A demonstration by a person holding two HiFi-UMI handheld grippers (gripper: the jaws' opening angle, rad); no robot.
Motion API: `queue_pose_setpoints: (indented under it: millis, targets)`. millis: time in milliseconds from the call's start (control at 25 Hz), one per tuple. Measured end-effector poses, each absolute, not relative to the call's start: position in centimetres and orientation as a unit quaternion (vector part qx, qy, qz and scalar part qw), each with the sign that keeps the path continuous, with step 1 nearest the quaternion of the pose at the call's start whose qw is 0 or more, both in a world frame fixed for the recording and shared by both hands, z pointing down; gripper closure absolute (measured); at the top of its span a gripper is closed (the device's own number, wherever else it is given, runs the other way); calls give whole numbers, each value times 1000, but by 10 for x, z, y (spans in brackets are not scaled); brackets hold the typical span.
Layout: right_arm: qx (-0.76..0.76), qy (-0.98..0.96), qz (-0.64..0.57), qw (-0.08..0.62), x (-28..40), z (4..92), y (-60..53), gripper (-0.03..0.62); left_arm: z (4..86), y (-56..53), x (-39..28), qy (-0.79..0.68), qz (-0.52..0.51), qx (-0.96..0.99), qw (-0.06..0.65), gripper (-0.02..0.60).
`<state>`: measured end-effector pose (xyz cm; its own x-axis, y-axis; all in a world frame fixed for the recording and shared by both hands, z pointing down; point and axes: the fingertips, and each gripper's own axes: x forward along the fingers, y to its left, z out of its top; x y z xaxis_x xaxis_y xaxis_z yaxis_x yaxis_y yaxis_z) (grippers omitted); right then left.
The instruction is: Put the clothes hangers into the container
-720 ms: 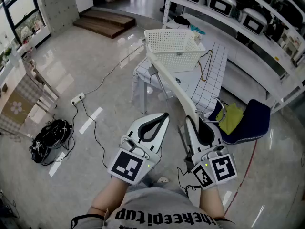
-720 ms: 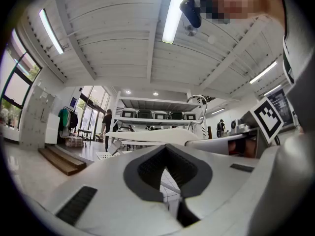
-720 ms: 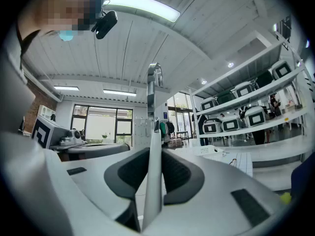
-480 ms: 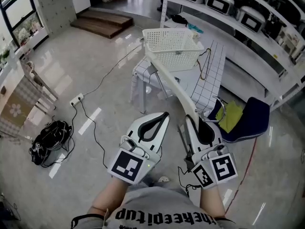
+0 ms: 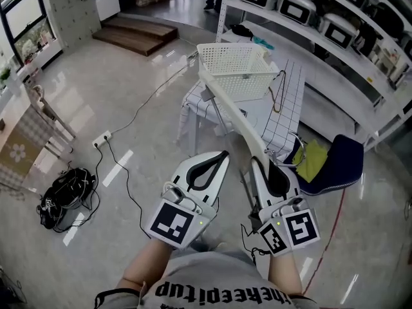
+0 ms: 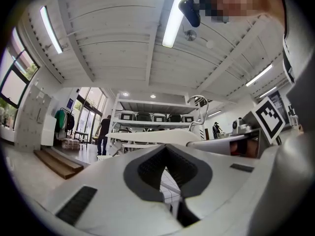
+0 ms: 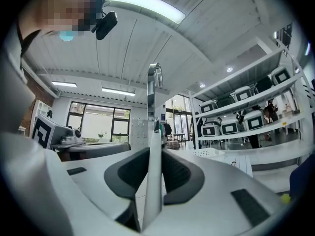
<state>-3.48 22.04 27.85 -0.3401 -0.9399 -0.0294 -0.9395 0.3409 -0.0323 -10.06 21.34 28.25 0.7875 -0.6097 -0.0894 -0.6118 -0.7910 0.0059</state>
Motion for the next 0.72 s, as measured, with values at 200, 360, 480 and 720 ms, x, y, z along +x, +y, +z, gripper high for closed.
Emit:
queue_pose_setpoints:
  millis: [200,360,480,720]
  targets:
    - [-584,811,-3,34,-41,278,217,499,287,206,-113,316,44,-948,13,554]
    - [-590,806,1,35,-36,272,211,500,285,197,-114,311,49,-949,9,554]
    - [-593,805,4,38,-28,270,201,500,284,186,-111,311,47,-949,9,554]
    - [-588,808,-1,37,-8,275,166,502,284,152,-95,325,45,-944,15,554]
